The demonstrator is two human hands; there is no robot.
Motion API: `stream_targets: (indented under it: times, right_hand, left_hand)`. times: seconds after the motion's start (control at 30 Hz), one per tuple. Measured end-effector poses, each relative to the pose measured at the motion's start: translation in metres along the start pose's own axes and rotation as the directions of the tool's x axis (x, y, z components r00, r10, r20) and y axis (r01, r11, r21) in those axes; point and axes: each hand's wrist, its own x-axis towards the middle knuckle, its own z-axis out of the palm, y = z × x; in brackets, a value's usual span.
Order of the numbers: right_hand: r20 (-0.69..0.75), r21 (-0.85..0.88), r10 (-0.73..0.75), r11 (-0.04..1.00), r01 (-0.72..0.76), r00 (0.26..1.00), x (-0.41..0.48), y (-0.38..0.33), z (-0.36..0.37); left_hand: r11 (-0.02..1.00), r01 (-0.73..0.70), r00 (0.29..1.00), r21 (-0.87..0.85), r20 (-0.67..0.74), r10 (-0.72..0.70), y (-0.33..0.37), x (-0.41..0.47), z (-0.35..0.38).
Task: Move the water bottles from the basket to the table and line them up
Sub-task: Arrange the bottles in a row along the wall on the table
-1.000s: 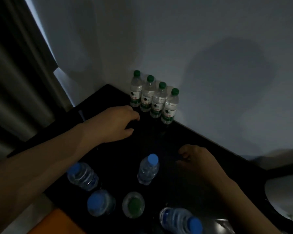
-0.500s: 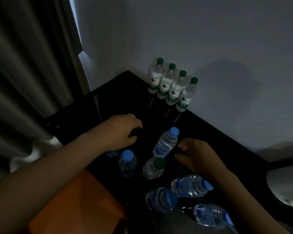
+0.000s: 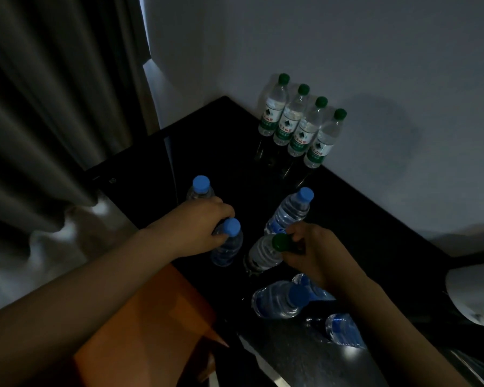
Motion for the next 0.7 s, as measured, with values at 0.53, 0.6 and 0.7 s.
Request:
stream_targets:
  times: [0.53, 0.6, 0.7]
  right_hand:
    - [-0.016, -0.005, -0.009, 1.0, 0.009, 1.0, 0.018, 0.001, 0.019]
    - [-0.02, -0.005, -0.018, 1.0, 0.018, 1.0, 0.018, 0.002, 0.018]
    - [-0.032, 0.002, -0.012, 1.0, 0.012, 0.999, 0.017, 0.003, 0.017]
  left_hand:
    - [0.999, 0.027, 0.999, 0.038, 0.024, -0.028, 0.012, 0.015, 0.014]
    - [0.999, 0.033, 0.999, 0.032, 0.034, -0.034, 0.013, 0.017, 0.013]
    - [0.999, 0.034, 0.997, 0.016, 0.065, -0.035, 0.014, 0.018, 0.011]
